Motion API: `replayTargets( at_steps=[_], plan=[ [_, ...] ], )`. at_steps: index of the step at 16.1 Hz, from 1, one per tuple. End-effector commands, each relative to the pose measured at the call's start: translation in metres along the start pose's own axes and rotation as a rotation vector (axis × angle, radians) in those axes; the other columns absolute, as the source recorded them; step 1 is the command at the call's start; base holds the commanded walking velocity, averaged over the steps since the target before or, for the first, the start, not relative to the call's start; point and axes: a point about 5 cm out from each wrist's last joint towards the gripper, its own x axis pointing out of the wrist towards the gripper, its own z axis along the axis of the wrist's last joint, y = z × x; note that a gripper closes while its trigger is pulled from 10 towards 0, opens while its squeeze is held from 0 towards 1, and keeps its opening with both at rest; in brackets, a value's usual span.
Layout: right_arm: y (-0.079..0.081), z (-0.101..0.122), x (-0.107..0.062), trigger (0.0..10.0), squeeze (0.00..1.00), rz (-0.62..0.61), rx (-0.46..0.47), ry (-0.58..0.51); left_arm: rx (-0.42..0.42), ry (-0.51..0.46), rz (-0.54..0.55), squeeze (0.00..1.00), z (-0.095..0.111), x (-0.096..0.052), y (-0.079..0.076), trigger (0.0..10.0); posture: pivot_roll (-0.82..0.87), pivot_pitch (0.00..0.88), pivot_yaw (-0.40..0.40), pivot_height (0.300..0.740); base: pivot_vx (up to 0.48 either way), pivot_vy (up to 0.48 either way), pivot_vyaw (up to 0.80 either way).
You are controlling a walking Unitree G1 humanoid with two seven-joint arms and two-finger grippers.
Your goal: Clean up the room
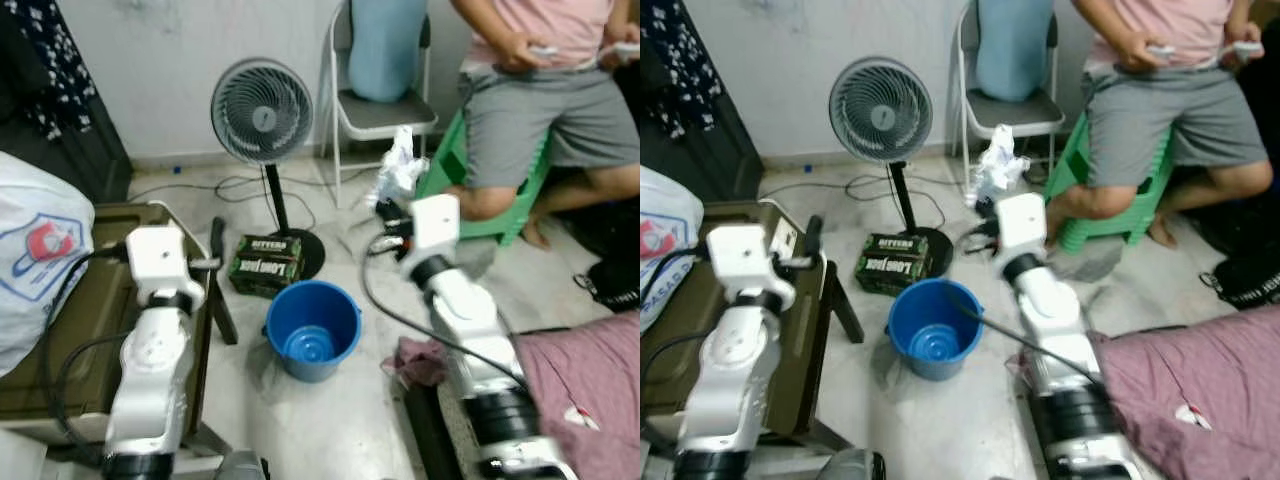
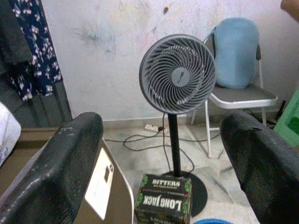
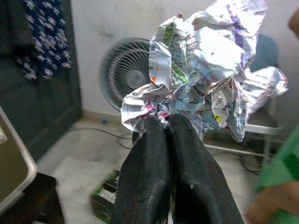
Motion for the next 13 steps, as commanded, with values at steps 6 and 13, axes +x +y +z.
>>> replayTargets(
  at_steps=[6, 13],
  plan=[
    [-0.0047, 0.0023, -0.0003, 10.0, 0.0, -0.002, -0.018, -0.002, -0.011, -0.034, -0.031, 0.0, 0.0078, 0.0025, -0.0048, 10.0, -0.03, 0.0, -0.025, 0.74, 0.177, 0.0, 0.0],
    [-0.0039, 0.0027, 0.0003, 10.0, 0.0, 0.001, -0.017, -0.004, -0.012, -0.036, -0.032, 0.0, 0.0082, 0.0024, -0.0046, 10.0, -0.03, 0.0, -0.028, 0.74, 0.292, 0.0, 0.0]
  ],
)
